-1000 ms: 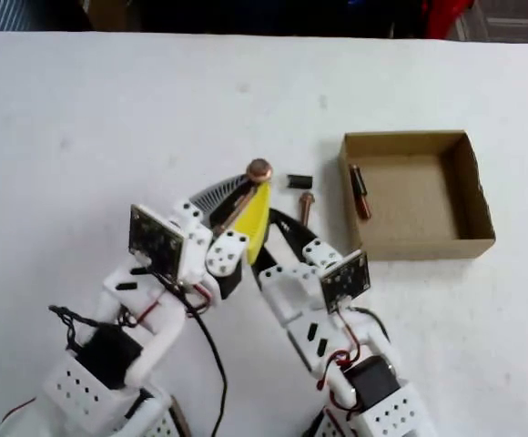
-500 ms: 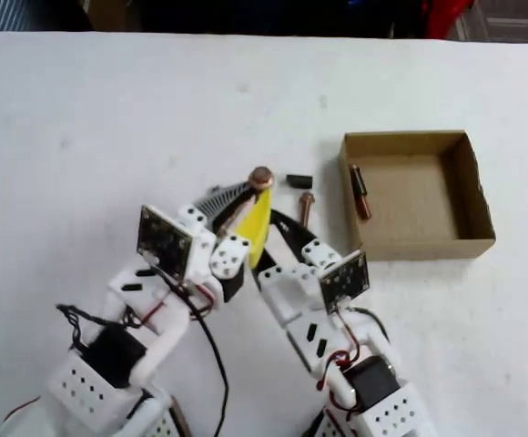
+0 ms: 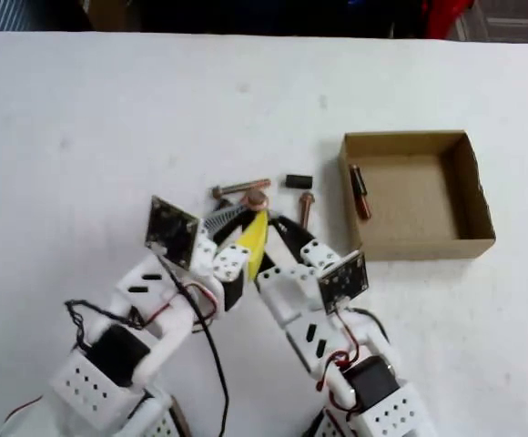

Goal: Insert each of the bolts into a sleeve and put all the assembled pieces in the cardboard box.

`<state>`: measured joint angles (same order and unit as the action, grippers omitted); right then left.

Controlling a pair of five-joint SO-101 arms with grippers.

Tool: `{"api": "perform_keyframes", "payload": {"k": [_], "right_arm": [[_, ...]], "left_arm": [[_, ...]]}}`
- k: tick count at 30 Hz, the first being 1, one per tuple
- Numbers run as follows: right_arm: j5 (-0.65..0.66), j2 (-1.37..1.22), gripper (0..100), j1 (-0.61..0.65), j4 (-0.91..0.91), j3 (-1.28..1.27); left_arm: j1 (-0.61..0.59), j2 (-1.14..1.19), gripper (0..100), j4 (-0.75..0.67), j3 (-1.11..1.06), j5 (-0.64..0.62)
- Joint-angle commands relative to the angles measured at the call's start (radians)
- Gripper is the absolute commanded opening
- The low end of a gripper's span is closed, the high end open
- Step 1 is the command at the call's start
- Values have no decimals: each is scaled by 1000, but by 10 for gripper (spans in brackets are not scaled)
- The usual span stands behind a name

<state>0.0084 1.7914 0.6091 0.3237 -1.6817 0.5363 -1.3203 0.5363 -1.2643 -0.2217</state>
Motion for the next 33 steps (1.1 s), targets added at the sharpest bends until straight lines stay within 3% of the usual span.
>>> {"api": "perform_keyframes", "payload": {"k": [1, 9, 17, 28, 33], "right_arm": [[-2, 10, 16, -5, 1, -9], [-2, 10, 16, -5, 2, -9], [-2, 10, 16, -5, 2, -9], [-2, 10, 16, -5, 24, -9], [-2, 10, 16, -5, 54, -9]], "left_arm": [[4, -22, 20, 0, -8, -11], [1, -22, 31, -25, -11, -8], [1, -22, 220, -21, -14, 60], [-1, -22, 221, -28, -5, 68], [-87, -24, 185, -28, 66, 68]]}}
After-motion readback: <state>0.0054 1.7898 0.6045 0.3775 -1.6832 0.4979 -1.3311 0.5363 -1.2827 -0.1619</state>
